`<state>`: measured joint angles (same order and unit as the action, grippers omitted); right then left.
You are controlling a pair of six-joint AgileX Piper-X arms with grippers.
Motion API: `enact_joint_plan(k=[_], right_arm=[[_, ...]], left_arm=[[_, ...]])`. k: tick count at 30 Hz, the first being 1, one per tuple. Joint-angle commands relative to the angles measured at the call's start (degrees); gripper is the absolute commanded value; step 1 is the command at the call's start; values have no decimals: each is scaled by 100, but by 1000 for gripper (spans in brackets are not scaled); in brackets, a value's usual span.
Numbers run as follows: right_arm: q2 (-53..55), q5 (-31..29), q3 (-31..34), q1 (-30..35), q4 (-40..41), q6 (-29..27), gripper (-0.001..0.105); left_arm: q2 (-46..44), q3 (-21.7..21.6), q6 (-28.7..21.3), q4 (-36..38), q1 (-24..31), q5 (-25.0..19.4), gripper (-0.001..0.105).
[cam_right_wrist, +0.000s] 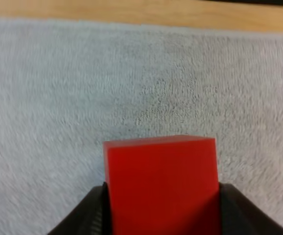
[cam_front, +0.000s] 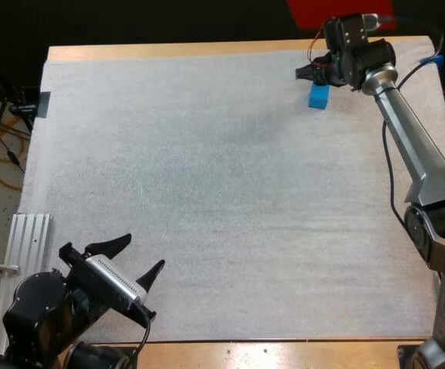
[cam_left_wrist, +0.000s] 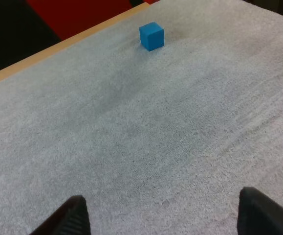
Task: Stack red cube on blue cube
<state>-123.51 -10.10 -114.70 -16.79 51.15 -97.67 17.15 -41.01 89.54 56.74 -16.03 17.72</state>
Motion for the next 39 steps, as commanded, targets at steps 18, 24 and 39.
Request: enact_joint_plan(k=[18, 24, 39], right_arm=[[-515, -2, 20, -6, 55, 751, 37], [-572, 116, 20, -6, 14, 572, 37], [-568, 304, 20, -21, -245, 437, 56]], left_arm=[[5, -16, 61, -4, -26, -34, 63], [5, -16, 61, -4, -26, -34, 63], [5, -16, 61, -4, -26, -34, 63]])
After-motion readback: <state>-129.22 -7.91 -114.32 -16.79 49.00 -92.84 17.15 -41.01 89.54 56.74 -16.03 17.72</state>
